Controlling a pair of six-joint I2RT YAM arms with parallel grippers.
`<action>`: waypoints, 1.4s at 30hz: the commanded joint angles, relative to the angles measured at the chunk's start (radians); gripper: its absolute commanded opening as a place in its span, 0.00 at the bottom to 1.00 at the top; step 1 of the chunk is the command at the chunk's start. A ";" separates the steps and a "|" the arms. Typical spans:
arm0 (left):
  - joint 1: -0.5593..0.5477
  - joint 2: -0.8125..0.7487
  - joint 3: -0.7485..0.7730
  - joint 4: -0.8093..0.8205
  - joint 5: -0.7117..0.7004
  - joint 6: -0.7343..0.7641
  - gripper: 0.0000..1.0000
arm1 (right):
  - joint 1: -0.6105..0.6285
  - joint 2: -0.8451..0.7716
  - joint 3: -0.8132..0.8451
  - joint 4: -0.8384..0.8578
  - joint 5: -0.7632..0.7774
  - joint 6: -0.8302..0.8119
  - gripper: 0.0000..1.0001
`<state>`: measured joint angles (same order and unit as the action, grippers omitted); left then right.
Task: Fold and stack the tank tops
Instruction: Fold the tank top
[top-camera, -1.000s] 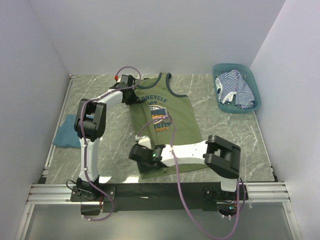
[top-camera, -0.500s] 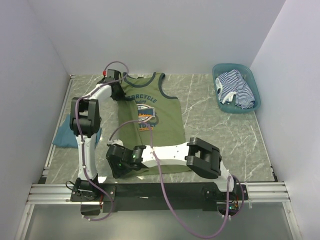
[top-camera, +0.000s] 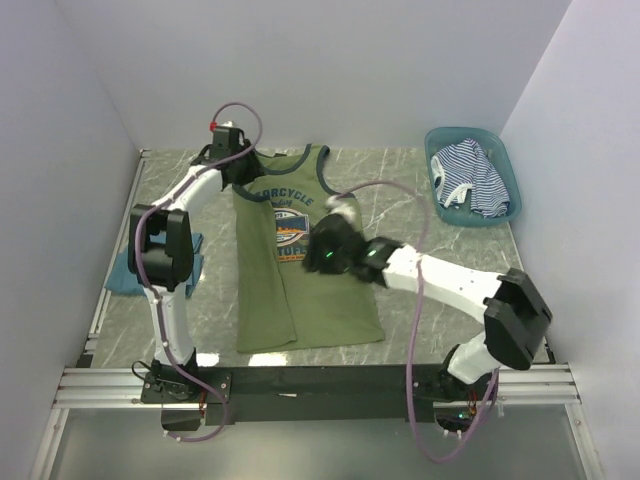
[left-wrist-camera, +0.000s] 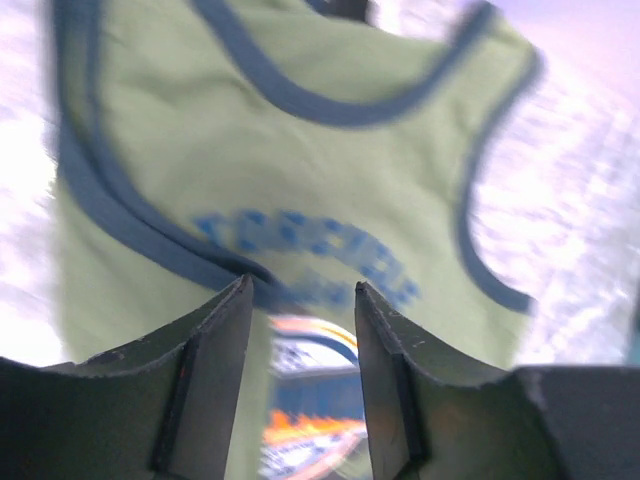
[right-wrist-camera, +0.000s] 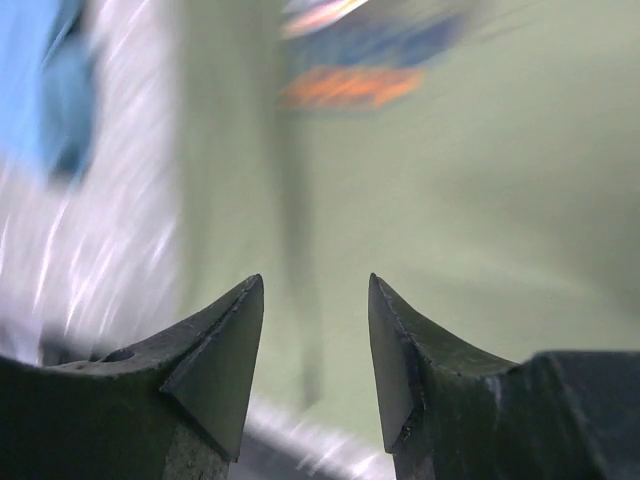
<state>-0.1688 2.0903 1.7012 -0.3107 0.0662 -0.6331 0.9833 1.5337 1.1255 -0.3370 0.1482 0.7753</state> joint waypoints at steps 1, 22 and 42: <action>-0.115 -0.113 -0.070 0.021 -0.034 -0.066 0.50 | -0.205 -0.061 -0.067 -0.020 0.033 -0.051 0.54; -0.627 -0.498 -0.819 0.295 -0.058 -0.287 0.44 | -0.669 0.661 0.690 -0.122 -0.220 -0.312 0.54; -0.819 -0.578 -0.816 0.183 0.046 -0.178 0.45 | -0.721 0.570 0.410 -0.090 -0.093 -0.214 0.00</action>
<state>-0.9512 1.5024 0.8330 -0.1165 0.0616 -0.8642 0.2962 2.2005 1.6447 -0.4129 -0.0154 0.5434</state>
